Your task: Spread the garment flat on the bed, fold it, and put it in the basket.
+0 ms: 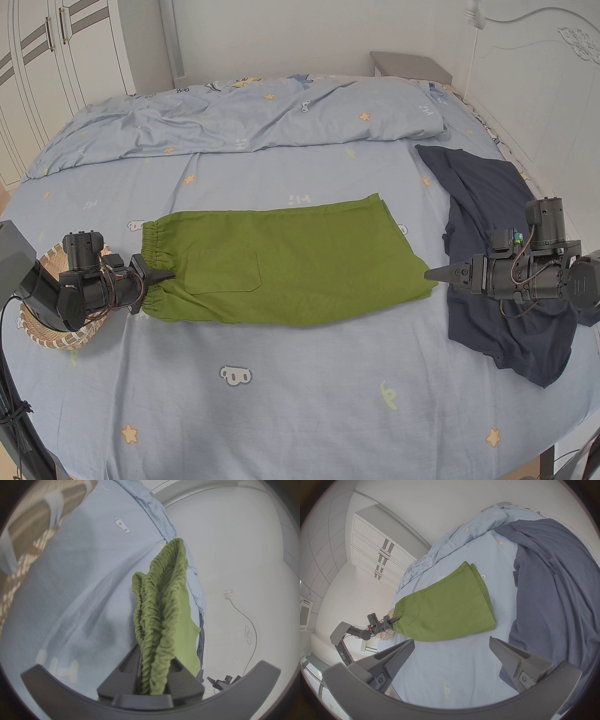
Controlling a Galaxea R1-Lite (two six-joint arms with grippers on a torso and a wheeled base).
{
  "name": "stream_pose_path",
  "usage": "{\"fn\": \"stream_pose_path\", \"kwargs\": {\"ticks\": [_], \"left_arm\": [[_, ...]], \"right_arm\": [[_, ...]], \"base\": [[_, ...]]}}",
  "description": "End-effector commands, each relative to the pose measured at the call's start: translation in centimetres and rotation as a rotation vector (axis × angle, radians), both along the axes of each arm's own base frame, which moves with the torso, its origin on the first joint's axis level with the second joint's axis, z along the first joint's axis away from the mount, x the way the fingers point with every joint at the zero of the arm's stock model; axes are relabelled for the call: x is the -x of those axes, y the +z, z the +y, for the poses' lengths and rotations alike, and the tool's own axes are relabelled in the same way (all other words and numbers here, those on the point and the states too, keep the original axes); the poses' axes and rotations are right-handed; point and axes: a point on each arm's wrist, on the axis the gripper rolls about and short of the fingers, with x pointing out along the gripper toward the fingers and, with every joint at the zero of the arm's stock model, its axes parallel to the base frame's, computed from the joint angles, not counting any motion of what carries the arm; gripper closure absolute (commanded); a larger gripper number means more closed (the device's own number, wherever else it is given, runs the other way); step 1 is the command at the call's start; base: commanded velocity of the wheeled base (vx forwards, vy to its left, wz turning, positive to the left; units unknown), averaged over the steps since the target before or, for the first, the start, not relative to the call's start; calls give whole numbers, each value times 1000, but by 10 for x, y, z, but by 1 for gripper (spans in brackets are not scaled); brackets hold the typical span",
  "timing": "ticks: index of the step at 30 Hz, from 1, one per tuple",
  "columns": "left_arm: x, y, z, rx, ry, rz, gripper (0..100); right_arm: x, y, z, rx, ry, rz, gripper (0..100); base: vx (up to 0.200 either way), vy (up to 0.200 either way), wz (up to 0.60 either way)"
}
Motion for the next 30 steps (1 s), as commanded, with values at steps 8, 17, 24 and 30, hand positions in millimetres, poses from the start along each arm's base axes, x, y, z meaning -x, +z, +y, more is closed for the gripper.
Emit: {"fn": "stream_pose_path", "kwargs": {"ticks": [8,17,24,30], "left_arm": [[24,50,4,13,-36,-30,100],[24,45,6,-7,-53,-31,100],[24,42,4,-9,-61,-24,100],[23,43,4,-10,-61,-29,100]], "right_arm": [[-44,-44,-9,-3,-47,66,0],[-73,-81,-2,7,-40,139,0],[-95,-86,-1,-64,-20,152,0],[-106,-82,0,-137,-2,164,0]], "base": [[0,0,0],[0,0,0],[0,0,0],[0,0,0]]}}
